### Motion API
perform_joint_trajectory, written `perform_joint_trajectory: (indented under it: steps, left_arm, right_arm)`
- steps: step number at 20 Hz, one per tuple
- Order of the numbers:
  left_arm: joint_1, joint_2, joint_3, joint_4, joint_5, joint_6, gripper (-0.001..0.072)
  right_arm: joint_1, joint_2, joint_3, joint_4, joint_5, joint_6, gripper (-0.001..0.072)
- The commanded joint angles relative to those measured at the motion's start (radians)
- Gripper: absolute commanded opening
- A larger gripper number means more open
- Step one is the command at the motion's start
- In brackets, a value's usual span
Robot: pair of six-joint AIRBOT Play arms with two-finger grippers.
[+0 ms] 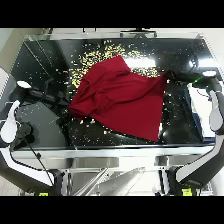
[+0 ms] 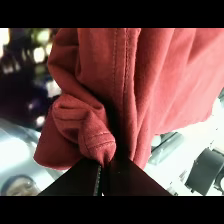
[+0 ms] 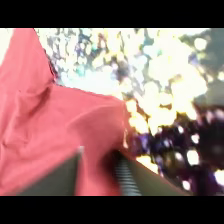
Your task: Fold the shirts.
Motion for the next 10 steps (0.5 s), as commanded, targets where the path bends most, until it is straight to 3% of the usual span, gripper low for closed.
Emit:
perform_joint_trajectory:
  steps: [1, 3, 4, 5, 8, 10]
  left_arm:
    - [0.002, 0.051, -0.063, 0.004, 0.042, 0.009, 0.0243]
    - [0.027, 0.051, 0.018, 0.005, 0.023, 0.009, 0.0692]
    - [0.045, 0.051, 0.060, 0.005, 0.023, 0.009, 0.0718]
    - [0.060, 0.051, 0.101, 0.005, 0.025, 0.009, 0.0718]
    - [0.076, 0.051, 0.174, 0.005, -0.002, 0.010, 0.0718]
    - [0.060, 0.051, 0.181, 0.005, -0.036, 0.061, 0.0718]
  right_arm:
    - [-0.009, -0.050, 0.074, 0.018, 0.049, 0.008, 0.0358]
    - [-0.053, -0.025, 0.074, 0.017, 0.135, 0.027, 0.0323]
    - [-0.080, -0.013, 0.074, 0.017, 0.195, 0.040, 0.0059]
    - [-0.108, -0.003, 0.074, 0.014, 0.261, 0.079, 0.0013]
    - [-0.154, 0.008, 0.063, -0.018, 0.476, 0.141, 0.0013]
    - [-0.157, 0.039, -0.013, -0.017, 0.571, 0.118, 0.0013]
